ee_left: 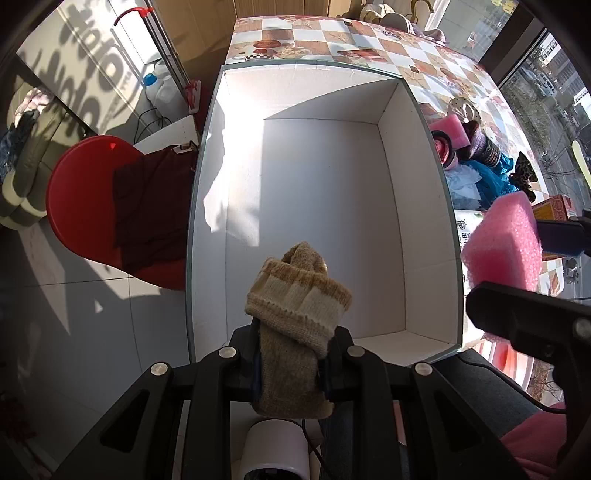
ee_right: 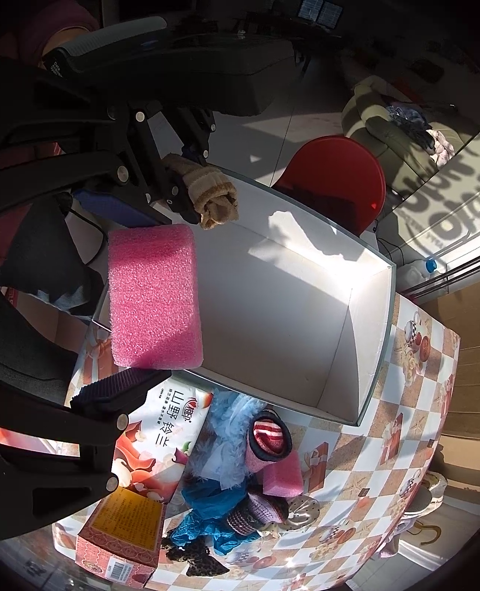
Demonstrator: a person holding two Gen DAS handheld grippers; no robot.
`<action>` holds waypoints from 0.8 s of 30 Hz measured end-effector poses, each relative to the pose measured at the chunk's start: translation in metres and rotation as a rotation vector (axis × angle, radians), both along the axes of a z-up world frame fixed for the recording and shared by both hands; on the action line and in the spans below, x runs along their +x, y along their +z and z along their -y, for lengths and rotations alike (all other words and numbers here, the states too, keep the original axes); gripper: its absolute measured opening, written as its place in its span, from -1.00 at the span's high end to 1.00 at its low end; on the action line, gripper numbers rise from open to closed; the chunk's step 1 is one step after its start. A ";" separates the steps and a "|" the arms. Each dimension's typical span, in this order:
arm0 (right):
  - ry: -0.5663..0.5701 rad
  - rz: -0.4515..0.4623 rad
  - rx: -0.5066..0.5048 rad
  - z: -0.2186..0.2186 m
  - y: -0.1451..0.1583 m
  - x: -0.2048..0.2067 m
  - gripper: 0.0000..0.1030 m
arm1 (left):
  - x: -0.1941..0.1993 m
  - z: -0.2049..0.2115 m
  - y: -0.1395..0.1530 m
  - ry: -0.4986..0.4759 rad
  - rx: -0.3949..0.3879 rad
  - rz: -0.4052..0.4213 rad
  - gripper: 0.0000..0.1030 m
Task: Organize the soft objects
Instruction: 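Lower both items into the white box and open both grippers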
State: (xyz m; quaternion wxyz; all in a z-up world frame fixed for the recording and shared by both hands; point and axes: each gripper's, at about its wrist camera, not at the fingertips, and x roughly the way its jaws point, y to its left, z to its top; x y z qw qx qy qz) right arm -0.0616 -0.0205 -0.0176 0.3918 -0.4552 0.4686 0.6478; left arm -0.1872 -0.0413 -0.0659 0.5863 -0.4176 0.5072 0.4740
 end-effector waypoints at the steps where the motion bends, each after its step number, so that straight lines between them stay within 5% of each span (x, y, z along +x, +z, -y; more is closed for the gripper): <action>1: 0.001 -0.001 0.000 0.000 0.000 0.000 -0.41 | -0.001 0.000 0.000 0.001 -0.002 0.000 0.50; 20: 0.026 -0.017 -0.018 -0.005 -0.006 -0.006 -0.41 | -0.004 -0.004 -0.004 0.006 -0.009 0.003 0.45; 24: 0.025 -0.034 -0.023 -0.006 -0.007 -0.005 -0.42 | -0.004 -0.005 -0.004 -0.001 -0.005 0.011 0.09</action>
